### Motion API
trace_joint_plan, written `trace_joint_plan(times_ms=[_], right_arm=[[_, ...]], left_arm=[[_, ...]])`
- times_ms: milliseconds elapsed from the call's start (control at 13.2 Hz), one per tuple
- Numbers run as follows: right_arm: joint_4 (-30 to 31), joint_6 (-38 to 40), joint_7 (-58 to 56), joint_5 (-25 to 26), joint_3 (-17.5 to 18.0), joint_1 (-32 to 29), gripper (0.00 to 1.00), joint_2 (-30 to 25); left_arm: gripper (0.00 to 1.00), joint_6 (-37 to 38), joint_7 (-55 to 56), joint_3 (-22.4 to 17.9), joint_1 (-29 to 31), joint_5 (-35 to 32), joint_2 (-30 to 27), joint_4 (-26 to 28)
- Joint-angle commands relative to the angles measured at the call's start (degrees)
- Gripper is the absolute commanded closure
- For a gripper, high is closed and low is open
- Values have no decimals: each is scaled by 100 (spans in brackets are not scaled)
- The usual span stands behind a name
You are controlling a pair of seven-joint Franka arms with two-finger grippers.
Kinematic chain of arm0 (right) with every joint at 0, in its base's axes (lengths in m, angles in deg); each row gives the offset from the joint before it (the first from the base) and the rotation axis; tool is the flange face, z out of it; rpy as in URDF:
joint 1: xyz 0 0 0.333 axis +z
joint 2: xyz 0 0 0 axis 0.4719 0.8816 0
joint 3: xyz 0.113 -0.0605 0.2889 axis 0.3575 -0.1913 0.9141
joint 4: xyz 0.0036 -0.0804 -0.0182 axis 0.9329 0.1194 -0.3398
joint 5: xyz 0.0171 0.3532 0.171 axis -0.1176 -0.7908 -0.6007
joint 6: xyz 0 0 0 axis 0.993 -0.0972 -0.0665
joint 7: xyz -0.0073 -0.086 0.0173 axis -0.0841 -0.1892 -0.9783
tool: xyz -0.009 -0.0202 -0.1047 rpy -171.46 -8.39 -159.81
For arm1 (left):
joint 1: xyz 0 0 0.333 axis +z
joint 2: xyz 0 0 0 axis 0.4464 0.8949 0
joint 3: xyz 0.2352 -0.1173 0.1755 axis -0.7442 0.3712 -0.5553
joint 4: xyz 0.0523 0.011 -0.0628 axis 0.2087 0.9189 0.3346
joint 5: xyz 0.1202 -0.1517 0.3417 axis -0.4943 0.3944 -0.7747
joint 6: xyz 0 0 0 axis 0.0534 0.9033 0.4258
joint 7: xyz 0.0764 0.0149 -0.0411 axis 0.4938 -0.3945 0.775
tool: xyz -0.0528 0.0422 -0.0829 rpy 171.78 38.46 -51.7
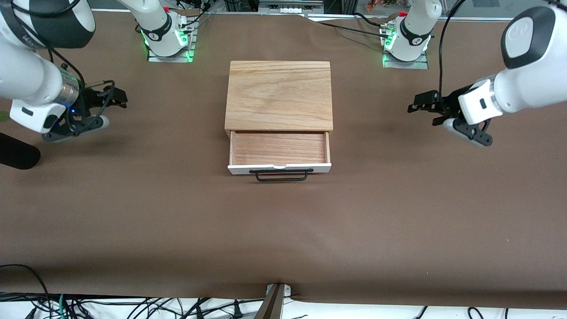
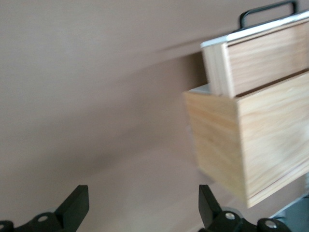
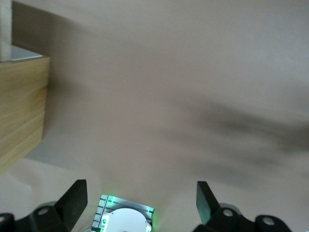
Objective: Pull top drawer with both arms simultaneously
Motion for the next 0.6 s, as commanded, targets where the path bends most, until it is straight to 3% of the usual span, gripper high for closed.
trace_joint_plan(times_ms=[0,151,226,453,528], right_arm=[[405,-373,129,37,169,-625,0,-525],[422,-1319,51,20,169,-795,0,-693],[414,-1324,120,20,169,-795,0,-702],[396,-1193,165,-59,134,-804,0,-694],[396,-1088,173,-390,108,-830,0,-693]], left_arm=[[0,192,41,-40,5,-864,-237,-168],[0,227,-64,-22,-4,-1786,-246,-492],[0,227,-116,-22,-12,-2060,-246,-607],[0,288,-108,-22,-12,-2054,-255,-652],[0,489,-56,-22,-4,-2037,-298,-731]])
